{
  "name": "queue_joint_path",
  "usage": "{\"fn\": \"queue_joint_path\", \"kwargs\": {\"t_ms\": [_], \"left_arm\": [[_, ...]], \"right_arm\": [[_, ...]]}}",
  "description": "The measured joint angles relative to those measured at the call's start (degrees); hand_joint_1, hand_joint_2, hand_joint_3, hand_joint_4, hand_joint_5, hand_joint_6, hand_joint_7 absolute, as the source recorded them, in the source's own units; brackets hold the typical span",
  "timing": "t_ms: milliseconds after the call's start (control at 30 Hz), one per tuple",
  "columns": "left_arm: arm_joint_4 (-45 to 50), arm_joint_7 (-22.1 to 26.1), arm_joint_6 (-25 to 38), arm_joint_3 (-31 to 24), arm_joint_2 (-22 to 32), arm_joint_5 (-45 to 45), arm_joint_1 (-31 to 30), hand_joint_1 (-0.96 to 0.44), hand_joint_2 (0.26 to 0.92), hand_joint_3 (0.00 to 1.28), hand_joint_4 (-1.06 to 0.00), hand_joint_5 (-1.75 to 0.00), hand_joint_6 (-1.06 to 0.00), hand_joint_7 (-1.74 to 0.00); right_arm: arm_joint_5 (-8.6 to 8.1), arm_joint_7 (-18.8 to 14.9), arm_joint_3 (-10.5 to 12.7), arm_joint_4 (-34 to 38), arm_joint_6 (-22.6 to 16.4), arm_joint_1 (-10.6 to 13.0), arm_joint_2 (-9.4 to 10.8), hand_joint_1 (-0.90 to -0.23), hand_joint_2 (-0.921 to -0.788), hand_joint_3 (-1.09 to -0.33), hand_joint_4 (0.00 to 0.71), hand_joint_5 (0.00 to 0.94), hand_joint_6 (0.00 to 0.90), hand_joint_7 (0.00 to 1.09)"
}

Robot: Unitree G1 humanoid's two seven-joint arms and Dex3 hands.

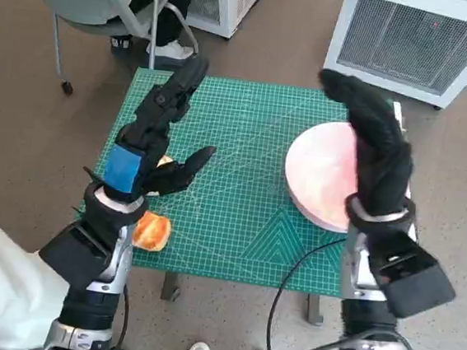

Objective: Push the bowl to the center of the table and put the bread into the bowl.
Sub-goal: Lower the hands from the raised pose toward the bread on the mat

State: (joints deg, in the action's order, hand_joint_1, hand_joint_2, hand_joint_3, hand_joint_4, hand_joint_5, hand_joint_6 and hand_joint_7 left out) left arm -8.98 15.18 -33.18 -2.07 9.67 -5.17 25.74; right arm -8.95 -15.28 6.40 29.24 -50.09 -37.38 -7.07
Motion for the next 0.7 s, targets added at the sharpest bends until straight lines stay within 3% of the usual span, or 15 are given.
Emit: {"fn": "queue_joint_path", "kwargs": {"t_ms": [200, 333, 500, 700], "left_arm": [[0.0, 0.0, -0.1, -0.2, 0.0, -0.1, -0.2, -0.37, 0.921, 0.42, -0.22, 0.00, -0.25, -0.19], [0.0, 0.0, -0.3, -0.2, 0.0, -0.3, -0.4, -0.37, 0.921, 0.41, -0.22, 0.00, -0.25, -0.19], [0.0, 0.0, -0.8, -0.3, -0.1, -0.5, -0.9, -0.37, 0.921, 0.41, -0.22, 0.00, -0.25, -0.19], [-0.6, 0.0, -1.3, -0.4, -0.1, -0.9, -1.0, -0.37, 0.921, 0.41, -0.22, 0.00, -0.25, -0.19]], "right_arm": [[0.98, 4.6, 5.1, 6.8, -2.4, -0.4, -3.3, -0.520, -0.921, -0.766, 0.257, 0.197, -0.001, 0.75], [2.69, 9.0, 8.1, 11.7, -3.5, -0.8, -5.3, -0.512, -0.921, -0.765, 0.258, 0.197, -0.001, 0.77], [4.64, 13.9, 10.4, 18.7, -4.4, -1.0, -8.0, -0.489, -0.921, -0.767, 0.256, 0.190, -0.001, 0.77], [4.95, 17.5, 11.8, 27.1, -4.8, -1.3, -10.9, -0.480, -0.921, -0.771, 0.244, 0.152, 0.003, 0.71]]}}
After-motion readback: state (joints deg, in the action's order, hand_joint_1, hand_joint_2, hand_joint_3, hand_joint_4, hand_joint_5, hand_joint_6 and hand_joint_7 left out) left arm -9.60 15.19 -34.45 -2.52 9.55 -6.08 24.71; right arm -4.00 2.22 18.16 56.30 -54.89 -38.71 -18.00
